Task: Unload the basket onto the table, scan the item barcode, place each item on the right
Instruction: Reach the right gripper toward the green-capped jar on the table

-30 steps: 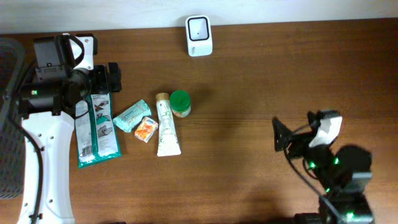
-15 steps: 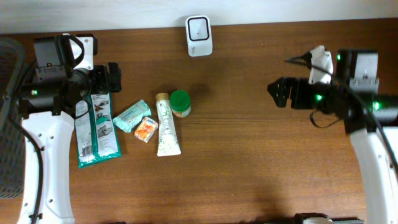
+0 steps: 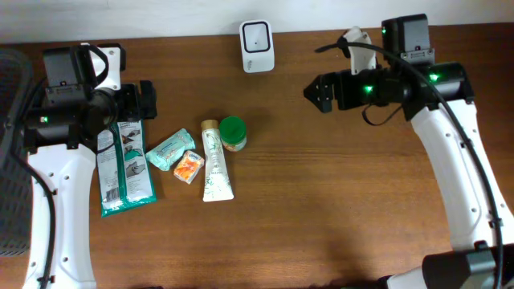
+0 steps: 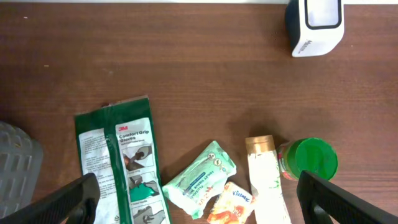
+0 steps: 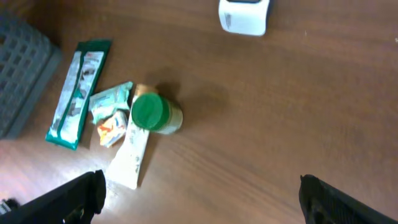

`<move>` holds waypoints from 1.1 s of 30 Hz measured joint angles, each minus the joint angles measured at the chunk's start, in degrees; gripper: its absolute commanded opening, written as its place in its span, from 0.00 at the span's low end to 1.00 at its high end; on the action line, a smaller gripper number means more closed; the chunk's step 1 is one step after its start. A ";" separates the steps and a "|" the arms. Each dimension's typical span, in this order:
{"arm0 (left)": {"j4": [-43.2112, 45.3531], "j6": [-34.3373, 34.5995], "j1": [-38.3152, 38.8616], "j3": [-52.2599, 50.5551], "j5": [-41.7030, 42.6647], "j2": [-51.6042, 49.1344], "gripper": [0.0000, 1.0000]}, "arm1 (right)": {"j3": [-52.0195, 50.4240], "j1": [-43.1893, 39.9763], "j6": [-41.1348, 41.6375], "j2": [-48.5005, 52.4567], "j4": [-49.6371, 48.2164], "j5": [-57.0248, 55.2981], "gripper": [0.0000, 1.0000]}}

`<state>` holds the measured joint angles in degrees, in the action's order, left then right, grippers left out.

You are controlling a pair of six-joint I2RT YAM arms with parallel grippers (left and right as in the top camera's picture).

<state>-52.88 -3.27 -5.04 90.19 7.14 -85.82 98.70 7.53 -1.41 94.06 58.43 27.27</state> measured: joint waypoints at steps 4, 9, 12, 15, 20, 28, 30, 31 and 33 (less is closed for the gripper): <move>0.00 0.00 0.00 0.00 0.00 0.00 0.99 | 0.61 5.88 1.20 2.49 -3.17 -4.37 0.98; 0.02 0.00 0.00 0.00 0.00 0.00 0.99 | 6.16 14.80 1.46 8.57 -2.97 -10.54 0.99; -0.02 0.02 0.00 0.00 -0.02 0.00 0.99 | 11.10 18.16 1.46 13.70 -3.93 -12.26 0.99; -0.02 0.02 0.00 0.00 0.00 0.00 0.99 | 13.38 20.55 1.88 18.51 -5.75 -12.96 1.00; 0.00 0.00 0.00 0.02 -0.02 0.00 0.99 | 13.55 24.04 4.26 26.93 -9.27 -15.72 1.00; 0.00 0.00 0.00 0.02 -0.02 0.00 0.99 | 13.55 28.20 5.73 31.91 -11.65 -23.43 0.98; 0.02 0.02 0.00 0.02 -0.02 0.00 0.99 | 13.55 28.81 5.75 31.91 -12.07 -24.30 0.98; 0.02 0.00 0.00 0.02 0.00 0.00 0.99 | 13.55 28.98 5.75 31.91 -12.07 -24.63 0.98; 0.00 0.00 0.00 0.02 -0.02 0.00 0.99 | 13.55 29.35 5.75 31.93 -12.07 -25.42 0.97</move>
<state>-52.88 -3.27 -5.04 90.21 7.11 -85.82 112.25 36.88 4.34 125.99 46.37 1.85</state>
